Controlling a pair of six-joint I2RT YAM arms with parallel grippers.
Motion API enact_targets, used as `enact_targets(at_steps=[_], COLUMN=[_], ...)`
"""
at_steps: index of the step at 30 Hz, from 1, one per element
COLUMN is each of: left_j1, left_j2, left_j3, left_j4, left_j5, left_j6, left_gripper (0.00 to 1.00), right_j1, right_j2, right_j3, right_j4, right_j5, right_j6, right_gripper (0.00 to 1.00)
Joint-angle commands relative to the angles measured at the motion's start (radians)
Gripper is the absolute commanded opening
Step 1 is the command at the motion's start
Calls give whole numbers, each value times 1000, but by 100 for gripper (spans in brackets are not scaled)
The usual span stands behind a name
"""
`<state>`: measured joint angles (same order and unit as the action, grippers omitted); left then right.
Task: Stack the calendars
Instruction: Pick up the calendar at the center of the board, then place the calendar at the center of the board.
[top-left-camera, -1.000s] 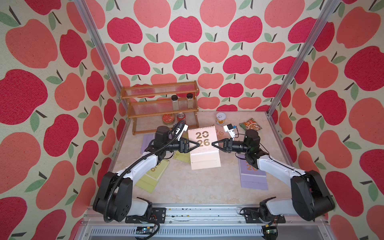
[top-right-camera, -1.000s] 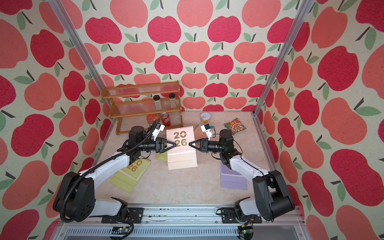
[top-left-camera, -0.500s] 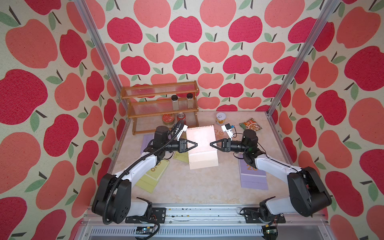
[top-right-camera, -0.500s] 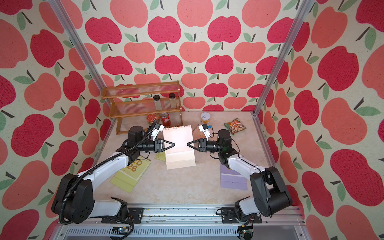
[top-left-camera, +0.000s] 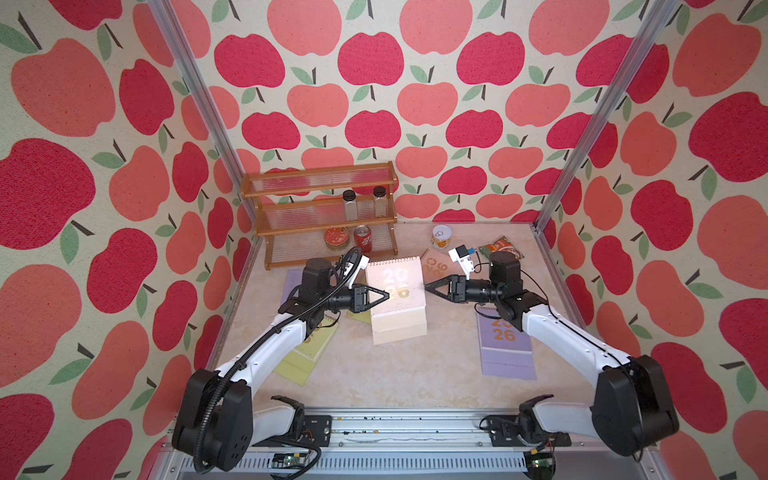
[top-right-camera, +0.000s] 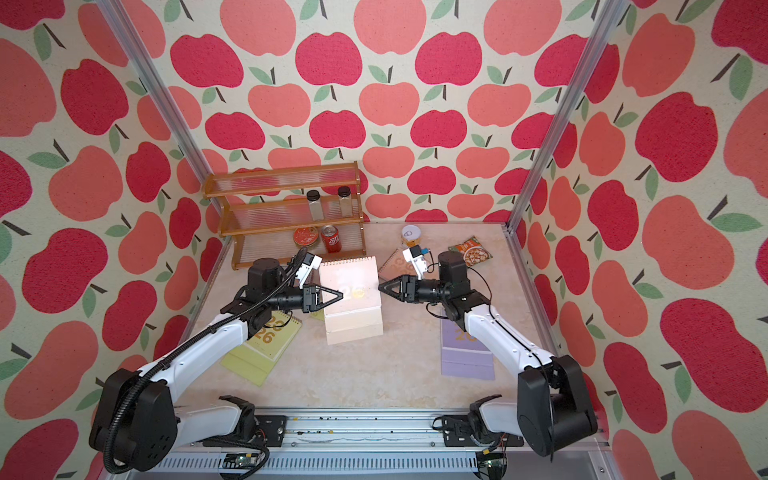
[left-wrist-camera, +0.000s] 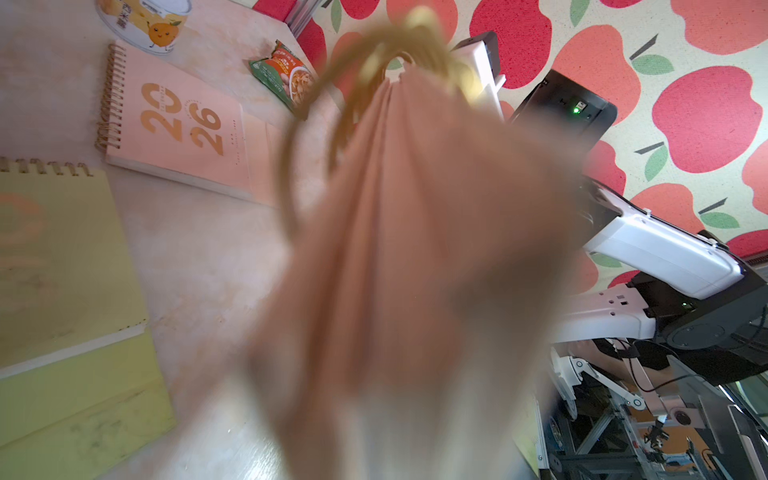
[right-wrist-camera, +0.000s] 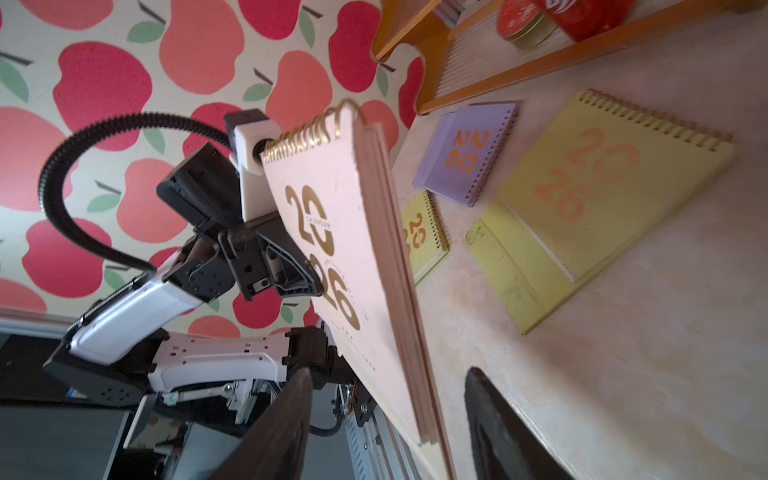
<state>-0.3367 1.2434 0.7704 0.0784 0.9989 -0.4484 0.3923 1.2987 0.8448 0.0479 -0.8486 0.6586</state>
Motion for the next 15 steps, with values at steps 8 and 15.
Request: enact_targets(at_steps=[8,15], left_j1=[-131,-221], left_j2=[158,335], left_j3=[39,143], left_j4=[-17,-100], left_j5=[-107,-158], left_j6=[-86,-132], left_gripper=[0,0], right_j1=[-49,-103], right_j2=[-60,-49], right_j3=[65,45], right_j4=[-401,-434], right_j5=[340,435], right_j6=[-218,-225], right_gripper=[99,99])
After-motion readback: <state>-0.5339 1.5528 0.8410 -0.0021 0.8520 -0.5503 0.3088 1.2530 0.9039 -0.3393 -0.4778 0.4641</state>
